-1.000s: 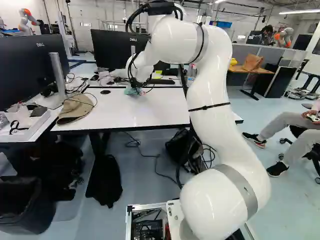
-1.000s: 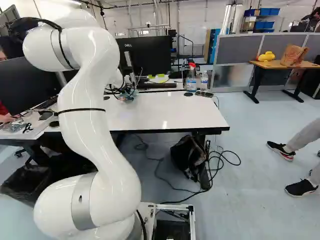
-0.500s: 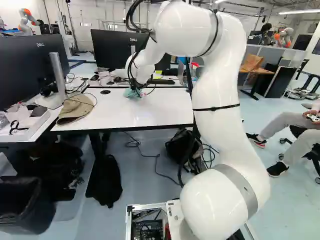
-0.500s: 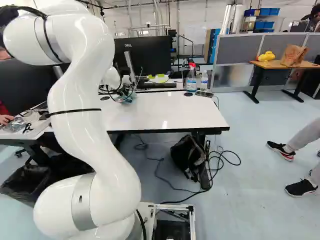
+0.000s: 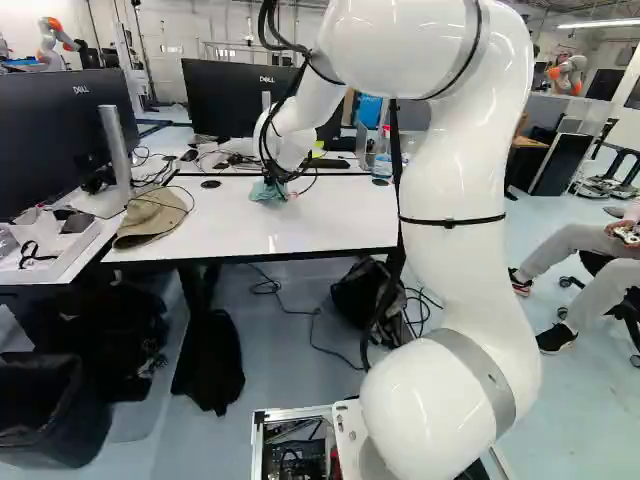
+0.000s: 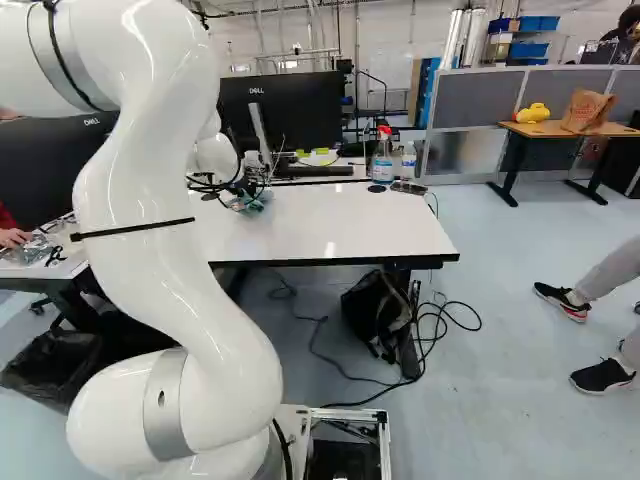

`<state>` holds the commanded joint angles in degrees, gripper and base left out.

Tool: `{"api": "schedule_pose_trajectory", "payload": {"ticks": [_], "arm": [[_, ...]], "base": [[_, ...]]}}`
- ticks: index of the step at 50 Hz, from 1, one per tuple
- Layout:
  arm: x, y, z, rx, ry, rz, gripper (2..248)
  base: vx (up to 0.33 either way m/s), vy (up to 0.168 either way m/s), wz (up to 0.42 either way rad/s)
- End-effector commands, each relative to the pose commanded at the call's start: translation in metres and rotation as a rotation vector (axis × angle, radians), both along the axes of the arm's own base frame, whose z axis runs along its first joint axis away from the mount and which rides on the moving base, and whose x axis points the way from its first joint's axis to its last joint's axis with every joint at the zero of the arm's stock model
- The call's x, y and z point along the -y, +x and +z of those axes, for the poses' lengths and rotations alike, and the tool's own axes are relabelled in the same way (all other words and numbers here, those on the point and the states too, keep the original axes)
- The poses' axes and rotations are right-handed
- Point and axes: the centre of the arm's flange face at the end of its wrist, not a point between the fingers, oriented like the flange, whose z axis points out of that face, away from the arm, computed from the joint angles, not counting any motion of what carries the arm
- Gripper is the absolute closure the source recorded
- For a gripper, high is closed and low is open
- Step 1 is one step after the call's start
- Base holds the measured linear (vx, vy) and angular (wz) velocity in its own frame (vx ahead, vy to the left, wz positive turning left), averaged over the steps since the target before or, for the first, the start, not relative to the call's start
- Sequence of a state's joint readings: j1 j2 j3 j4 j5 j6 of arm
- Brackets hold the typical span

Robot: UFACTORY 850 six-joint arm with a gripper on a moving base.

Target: Clean the table with the green towel

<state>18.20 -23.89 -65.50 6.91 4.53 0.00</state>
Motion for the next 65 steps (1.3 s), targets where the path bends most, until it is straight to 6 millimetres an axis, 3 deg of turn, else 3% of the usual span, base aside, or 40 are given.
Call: {"api": "schedule_pose_trajectory", "payload": {"ticks": [29,57,65], "arm": [[0.023,-0.053,0.003,-0.044,-0.013,-0.009,203],[0.024,-0.053,0.003,-0.044,-0.013,-0.01,203],[0.024,-0.044,0.002,-0.04,-0.011,-0.014,203]], "base": [[0.0,0.0,0.0],[0.0,0.0,0.0],[0.0,0.0,0.0]]}}
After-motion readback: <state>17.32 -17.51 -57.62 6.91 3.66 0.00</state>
